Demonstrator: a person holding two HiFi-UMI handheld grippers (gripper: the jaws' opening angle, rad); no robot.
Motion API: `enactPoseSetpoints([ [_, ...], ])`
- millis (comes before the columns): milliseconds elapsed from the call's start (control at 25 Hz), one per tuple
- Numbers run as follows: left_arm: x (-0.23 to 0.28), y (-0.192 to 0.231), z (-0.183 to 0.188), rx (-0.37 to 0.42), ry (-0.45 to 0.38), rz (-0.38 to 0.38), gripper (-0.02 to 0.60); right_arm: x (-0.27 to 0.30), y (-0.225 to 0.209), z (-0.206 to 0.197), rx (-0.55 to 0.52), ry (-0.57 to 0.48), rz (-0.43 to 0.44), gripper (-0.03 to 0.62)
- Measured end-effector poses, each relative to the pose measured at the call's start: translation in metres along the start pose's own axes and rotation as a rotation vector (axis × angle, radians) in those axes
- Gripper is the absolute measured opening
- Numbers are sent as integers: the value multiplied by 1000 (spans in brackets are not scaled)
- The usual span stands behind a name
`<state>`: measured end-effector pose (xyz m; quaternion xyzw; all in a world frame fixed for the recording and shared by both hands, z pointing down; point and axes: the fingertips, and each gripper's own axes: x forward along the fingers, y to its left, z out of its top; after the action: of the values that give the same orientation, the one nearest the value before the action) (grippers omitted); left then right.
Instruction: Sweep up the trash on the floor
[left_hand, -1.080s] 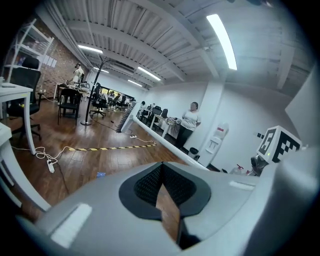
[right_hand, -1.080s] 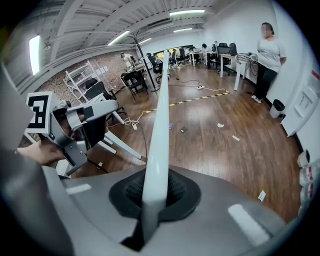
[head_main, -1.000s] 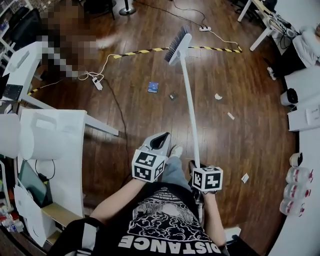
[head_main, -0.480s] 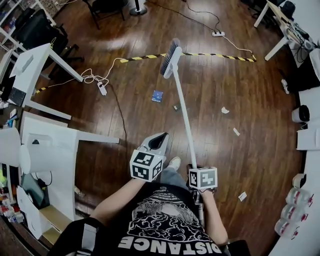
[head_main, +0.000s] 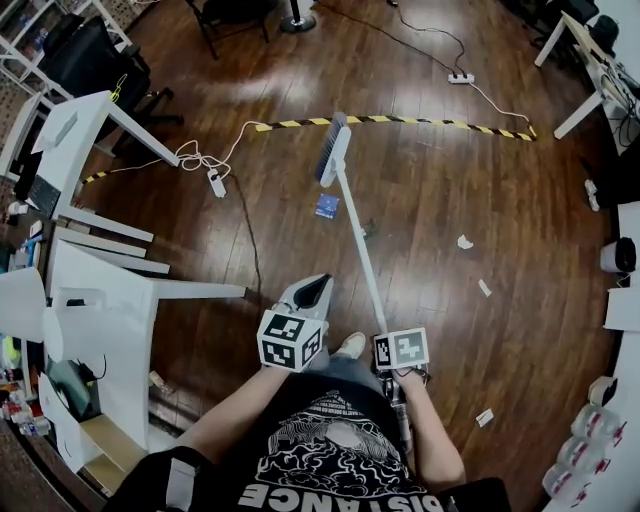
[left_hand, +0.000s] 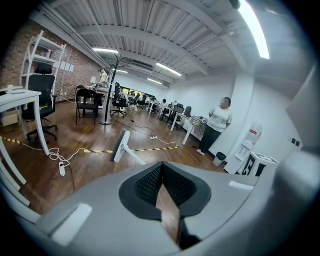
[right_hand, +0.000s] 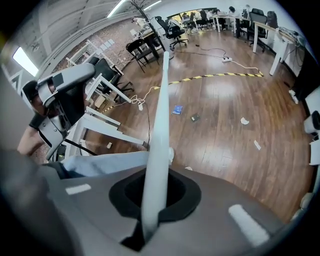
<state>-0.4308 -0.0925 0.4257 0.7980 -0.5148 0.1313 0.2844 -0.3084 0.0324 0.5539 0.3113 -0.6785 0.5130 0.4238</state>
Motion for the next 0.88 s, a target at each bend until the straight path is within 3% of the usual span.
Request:
enactPoseSetpoints([
  [400, 77, 59, 25, -34, 65, -6, 5, 70, -7, 69, 27, 200, 64, 0],
  [640, 126, 110, 40, -16, 117, 0, 5, 119, -15, 124, 66, 323, 91, 0],
  [880, 158, 160, 50, -55, 144, 26, 5, 157, -13, 161, 122, 420, 131, 0],
])
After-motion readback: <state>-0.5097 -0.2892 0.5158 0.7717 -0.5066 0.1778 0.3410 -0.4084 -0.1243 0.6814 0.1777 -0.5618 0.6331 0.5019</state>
